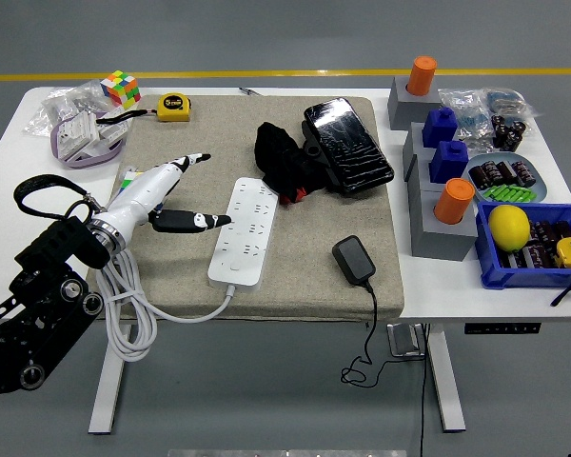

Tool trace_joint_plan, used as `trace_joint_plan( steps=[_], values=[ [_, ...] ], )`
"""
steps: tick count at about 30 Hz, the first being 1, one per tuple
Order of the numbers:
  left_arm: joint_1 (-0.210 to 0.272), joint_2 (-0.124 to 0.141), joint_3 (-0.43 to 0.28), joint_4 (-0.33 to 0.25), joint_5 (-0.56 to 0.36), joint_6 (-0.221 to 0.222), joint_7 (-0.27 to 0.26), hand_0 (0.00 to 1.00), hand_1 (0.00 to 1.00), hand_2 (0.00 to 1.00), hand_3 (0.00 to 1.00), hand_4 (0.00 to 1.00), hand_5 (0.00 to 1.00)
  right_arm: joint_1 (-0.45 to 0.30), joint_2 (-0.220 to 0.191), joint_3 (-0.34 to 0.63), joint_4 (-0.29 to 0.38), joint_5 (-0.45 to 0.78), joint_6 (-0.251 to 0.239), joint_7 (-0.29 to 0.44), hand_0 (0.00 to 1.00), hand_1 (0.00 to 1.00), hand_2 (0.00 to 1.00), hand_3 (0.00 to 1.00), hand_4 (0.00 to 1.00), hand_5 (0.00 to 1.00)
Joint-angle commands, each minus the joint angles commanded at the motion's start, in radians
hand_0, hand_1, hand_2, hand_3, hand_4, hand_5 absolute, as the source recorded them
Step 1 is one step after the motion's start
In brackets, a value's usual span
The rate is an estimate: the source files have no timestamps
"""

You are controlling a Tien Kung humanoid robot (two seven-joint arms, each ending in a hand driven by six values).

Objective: Pull the plug out and thorw away

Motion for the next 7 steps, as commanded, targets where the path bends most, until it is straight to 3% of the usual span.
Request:
trace_joint_plan(
  steps=[7],
  values=[
    [-0.017, 0.004, -0.009, 0.003, 0.002, -0.003, 0.003, 0.937, 0.961, 0.961, 0.972, 0.998, 0.545, 0.007, -0.006, -0.001, -0.004, -0.001, 0.005, -0.002, 0.539, 0.621, 0.671, 0.582, 0.976, 0.513]
  ],
)
